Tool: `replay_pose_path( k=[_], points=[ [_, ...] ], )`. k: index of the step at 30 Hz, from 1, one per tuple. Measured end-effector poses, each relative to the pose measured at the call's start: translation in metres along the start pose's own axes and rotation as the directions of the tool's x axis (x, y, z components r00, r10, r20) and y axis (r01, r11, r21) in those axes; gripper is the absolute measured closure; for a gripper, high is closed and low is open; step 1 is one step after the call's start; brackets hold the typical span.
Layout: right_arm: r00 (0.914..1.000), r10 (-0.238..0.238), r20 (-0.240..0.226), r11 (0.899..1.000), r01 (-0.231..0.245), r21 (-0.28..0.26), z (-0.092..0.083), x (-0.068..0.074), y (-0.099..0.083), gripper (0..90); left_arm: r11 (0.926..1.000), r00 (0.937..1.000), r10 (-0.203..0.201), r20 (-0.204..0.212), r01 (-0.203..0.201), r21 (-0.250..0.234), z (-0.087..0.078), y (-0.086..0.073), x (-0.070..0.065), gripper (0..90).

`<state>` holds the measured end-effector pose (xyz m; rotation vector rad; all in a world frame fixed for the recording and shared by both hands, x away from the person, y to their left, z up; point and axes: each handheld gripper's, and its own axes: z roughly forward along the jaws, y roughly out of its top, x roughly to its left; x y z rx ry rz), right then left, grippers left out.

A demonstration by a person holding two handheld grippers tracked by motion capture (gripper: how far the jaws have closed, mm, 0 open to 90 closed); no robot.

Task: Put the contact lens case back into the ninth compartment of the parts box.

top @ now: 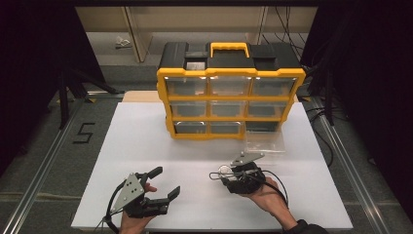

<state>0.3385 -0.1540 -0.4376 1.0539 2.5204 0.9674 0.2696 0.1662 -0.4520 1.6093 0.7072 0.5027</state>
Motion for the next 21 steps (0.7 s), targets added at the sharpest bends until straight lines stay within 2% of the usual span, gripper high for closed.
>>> replay_pose_path(
  k=[21],
  points=[
    [1.0, 0.001, -0.001, 0.998, -0.001, -0.061, -0.0101, -0.0037, 0.0033, 49.7, 1.0, 1.0, -0.002, -0.002, 0.002, 0.001, -0.0003, 0.0002, 0.0001, 15.8]
  ],
)
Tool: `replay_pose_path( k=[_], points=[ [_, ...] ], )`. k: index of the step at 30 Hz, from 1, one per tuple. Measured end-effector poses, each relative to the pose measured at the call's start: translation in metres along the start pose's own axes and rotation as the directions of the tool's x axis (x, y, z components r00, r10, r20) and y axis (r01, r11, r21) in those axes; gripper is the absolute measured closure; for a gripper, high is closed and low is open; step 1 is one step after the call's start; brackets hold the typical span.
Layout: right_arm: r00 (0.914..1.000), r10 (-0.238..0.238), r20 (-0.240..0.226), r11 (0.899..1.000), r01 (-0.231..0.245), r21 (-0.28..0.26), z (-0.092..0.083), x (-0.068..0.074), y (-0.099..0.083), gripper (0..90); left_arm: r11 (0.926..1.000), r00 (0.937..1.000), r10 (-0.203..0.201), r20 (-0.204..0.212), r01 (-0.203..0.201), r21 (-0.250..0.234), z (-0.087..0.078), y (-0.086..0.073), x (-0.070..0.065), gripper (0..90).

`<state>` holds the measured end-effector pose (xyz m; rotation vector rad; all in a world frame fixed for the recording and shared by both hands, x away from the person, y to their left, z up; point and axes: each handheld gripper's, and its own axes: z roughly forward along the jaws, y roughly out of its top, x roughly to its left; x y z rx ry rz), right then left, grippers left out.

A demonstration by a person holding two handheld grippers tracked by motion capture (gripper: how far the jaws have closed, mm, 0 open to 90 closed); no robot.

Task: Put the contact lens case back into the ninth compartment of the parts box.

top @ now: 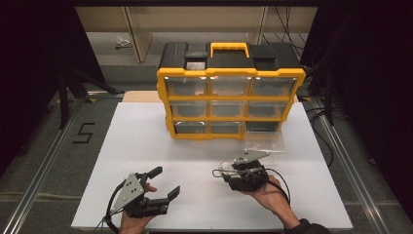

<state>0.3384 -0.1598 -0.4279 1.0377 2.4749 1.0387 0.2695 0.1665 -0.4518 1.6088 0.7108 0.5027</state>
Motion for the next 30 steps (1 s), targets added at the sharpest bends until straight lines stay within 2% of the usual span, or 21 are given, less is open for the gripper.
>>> replay_pose_path(
  k=[30],
  points=[
    [0.9999, 0.01, 0.007, 0.995, -0.01, -0.095, -0.017, -0.008, 0.005, 49.7, 0.9996, 0.9997, -0.025, -0.008, 0.025, -0.011, -0.002, 0.001, 0.003, 15.8]
  ],
)
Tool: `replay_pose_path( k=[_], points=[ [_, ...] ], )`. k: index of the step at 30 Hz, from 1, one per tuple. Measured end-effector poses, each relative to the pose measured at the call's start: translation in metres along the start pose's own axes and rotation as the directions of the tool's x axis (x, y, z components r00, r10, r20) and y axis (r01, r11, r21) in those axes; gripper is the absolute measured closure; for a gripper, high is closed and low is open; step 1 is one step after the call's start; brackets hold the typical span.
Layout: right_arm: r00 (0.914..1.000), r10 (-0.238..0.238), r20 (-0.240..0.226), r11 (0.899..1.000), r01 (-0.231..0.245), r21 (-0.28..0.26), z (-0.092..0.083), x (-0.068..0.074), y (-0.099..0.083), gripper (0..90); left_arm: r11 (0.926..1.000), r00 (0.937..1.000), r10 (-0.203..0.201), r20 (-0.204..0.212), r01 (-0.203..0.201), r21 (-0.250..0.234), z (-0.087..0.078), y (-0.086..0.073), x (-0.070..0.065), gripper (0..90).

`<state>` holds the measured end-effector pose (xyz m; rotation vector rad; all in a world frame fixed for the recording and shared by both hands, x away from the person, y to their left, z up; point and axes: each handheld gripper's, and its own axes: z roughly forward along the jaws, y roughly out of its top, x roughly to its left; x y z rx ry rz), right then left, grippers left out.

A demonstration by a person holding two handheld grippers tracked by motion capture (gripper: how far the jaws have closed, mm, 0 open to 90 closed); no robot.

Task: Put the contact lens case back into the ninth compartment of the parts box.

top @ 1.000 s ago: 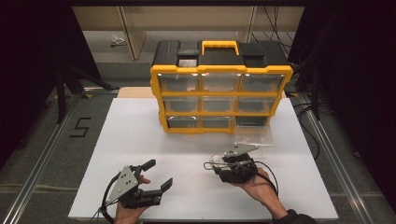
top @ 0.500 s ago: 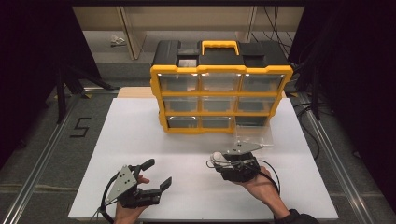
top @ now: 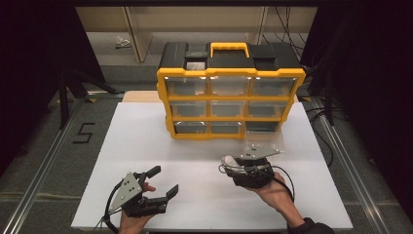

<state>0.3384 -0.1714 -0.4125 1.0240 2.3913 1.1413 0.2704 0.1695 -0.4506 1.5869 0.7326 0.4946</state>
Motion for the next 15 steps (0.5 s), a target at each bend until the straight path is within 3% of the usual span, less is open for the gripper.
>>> replay_pose_path(
  k=[15],
  points=[
    [0.9994, 0.027, 0.021, 0.998, -0.026, -0.056, -0.013, -0.01, 0.004, 49.7, 1.0, 1.0, -0.004, 0.003, 0.004, -0.004, -0.001, 0.0, 0.0, 15.8]
  ],
)
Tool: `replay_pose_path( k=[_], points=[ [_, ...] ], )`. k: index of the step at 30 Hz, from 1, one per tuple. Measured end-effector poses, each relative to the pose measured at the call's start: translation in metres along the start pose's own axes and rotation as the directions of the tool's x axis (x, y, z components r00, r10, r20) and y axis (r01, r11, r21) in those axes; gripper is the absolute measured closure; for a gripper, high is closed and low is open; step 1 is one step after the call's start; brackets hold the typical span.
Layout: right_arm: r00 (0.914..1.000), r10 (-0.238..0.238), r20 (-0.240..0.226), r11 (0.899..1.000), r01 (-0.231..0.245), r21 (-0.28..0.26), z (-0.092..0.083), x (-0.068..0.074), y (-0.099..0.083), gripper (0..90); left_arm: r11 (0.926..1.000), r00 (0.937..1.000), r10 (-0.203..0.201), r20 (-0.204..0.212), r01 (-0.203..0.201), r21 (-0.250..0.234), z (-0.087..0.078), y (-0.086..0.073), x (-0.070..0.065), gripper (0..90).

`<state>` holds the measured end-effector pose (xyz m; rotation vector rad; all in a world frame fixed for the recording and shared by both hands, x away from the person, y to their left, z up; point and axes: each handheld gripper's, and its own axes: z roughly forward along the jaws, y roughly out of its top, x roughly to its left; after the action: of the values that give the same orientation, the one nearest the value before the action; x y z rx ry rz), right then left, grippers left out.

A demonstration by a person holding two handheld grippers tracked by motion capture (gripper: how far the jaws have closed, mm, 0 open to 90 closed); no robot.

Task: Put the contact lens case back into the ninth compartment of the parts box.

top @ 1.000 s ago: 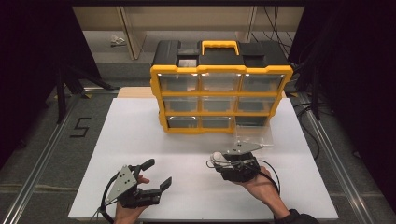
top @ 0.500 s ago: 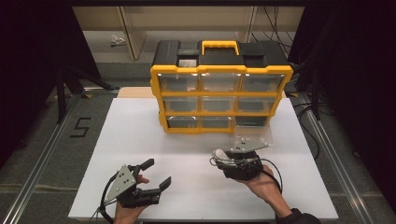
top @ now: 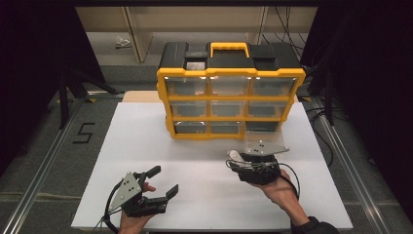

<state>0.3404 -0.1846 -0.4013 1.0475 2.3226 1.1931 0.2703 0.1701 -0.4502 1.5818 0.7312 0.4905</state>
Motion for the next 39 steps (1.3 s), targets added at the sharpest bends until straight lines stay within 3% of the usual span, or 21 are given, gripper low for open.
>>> replay_pose_path(
  k=[14, 39],
  points=[
    [1.0, -0.001, 0.01, 1.0, 0.001, -0.028, -0.007, -0.006, 0.002, 49.7, 1.0, 1.0, 0.002, 0.0, -0.002, 0.0, 0.0, 0.0, 0.0, 15.8],
    [0.996, 0.059, 0.068, 0.994, -0.052, -0.096, -0.025, -0.03, 0.005, 49.7, 1.0, 1.0, -0.001, 0.0, 0.001, -0.008, 0.0, 0.0, 0.0, 15.8]
  ],
)
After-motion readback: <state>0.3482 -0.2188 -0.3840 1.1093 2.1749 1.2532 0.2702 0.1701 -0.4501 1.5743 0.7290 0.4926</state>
